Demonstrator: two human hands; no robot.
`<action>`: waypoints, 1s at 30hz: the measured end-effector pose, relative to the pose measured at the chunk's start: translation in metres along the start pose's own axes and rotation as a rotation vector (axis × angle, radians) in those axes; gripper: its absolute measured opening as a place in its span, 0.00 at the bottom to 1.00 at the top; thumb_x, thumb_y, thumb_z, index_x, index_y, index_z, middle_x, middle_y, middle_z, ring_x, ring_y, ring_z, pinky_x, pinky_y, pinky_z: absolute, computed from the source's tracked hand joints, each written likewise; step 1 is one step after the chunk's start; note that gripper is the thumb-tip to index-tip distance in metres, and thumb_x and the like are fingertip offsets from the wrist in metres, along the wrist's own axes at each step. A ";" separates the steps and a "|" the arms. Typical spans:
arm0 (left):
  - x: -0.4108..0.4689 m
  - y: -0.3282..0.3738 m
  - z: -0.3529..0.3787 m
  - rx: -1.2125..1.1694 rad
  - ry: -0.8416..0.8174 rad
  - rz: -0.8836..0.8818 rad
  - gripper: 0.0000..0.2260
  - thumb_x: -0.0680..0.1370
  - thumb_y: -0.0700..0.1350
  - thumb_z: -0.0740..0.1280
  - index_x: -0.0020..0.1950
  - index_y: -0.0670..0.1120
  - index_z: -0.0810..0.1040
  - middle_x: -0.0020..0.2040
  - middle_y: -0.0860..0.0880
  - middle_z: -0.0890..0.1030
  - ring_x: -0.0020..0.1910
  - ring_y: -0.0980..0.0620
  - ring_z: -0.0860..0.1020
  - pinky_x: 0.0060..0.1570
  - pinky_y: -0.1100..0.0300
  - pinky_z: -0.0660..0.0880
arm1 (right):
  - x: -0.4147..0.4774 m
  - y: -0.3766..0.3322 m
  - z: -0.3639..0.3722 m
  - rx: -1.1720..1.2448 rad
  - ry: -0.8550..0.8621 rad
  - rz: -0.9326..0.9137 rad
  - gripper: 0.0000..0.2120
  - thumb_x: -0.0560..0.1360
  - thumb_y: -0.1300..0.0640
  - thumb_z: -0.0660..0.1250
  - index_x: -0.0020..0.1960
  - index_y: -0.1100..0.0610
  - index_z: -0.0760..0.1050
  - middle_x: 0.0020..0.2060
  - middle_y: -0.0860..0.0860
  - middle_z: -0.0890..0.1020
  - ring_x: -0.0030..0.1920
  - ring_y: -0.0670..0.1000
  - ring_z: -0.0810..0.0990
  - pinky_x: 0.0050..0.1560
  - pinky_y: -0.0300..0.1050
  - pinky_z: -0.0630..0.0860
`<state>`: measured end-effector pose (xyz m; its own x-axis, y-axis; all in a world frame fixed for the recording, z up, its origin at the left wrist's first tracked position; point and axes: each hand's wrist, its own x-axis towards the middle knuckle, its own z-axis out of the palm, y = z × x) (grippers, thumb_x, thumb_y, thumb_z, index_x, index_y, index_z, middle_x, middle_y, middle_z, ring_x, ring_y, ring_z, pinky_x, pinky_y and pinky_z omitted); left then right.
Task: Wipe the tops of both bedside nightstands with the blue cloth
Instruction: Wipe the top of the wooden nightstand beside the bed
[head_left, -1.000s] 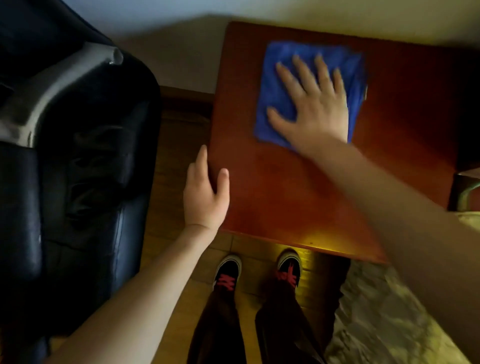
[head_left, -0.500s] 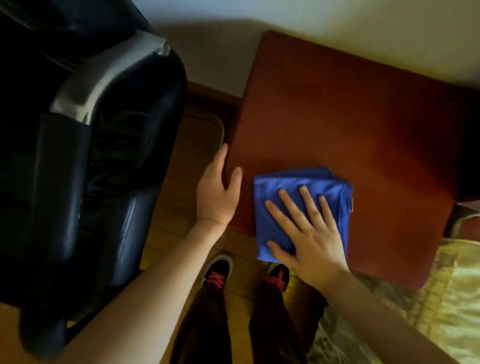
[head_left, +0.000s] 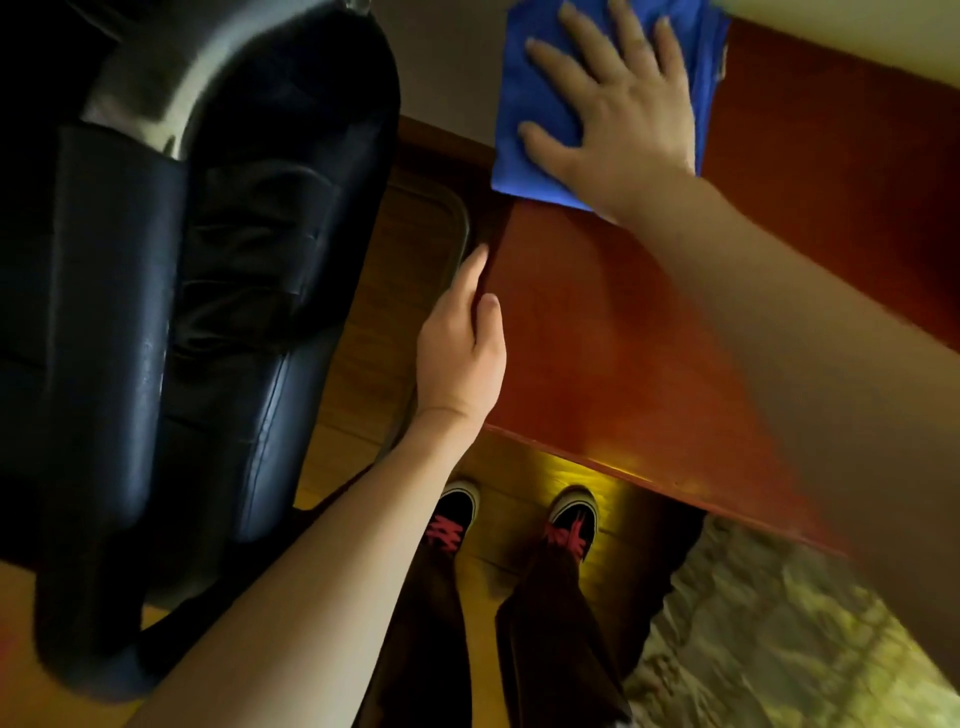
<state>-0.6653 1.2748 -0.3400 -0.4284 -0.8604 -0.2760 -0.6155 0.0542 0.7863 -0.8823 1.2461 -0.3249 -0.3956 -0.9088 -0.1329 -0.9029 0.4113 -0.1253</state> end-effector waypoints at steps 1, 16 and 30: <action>0.000 0.001 0.000 -0.002 -0.004 -0.002 0.20 0.81 0.44 0.57 0.73 0.50 0.69 0.72 0.52 0.73 0.70 0.56 0.70 0.62 0.76 0.66 | -0.011 0.001 0.001 0.004 0.006 0.008 0.32 0.75 0.33 0.47 0.77 0.42 0.53 0.79 0.47 0.56 0.79 0.56 0.50 0.77 0.60 0.45; 0.000 0.003 -0.003 0.153 -0.042 0.036 0.25 0.79 0.53 0.63 0.75 0.51 0.65 0.71 0.51 0.73 0.69 0.53 0.71 0.61 0.71 0.64 | -0.164 0.000 0.025 0.049 0.084 0.342 0.32 0.74 0.35 0.57 0.76 0.42 0.59 0.76 0.50 0.64 0.77 0.59 0.58 0.74 0.61 0.54; -0.002 0.005 0.000 0.196 -0.078 0.043 0.26 0.80 0.56 0.59 0.77 0.54 0.59 0.73 0.51 0.70 0.70 0.51 0.70 0.64 0.58 0.69 | -0.201 0.020 0.027 0.099 0.125 0.377 0.31 0.74 0.36 0.58 0.76 0.43 0.60 0.77 0.49 0.61 0.78 0.59 0.55 0.75 0.61 0.51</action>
<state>-0.6680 1.2768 -0.3356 -0.5026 -0.8135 -0.2925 -0.7091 0.1943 0.6778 -0.8158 1.4391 -0.3273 -0.7187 -0.6920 -0.0681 -0.6723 0.7166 -0.1857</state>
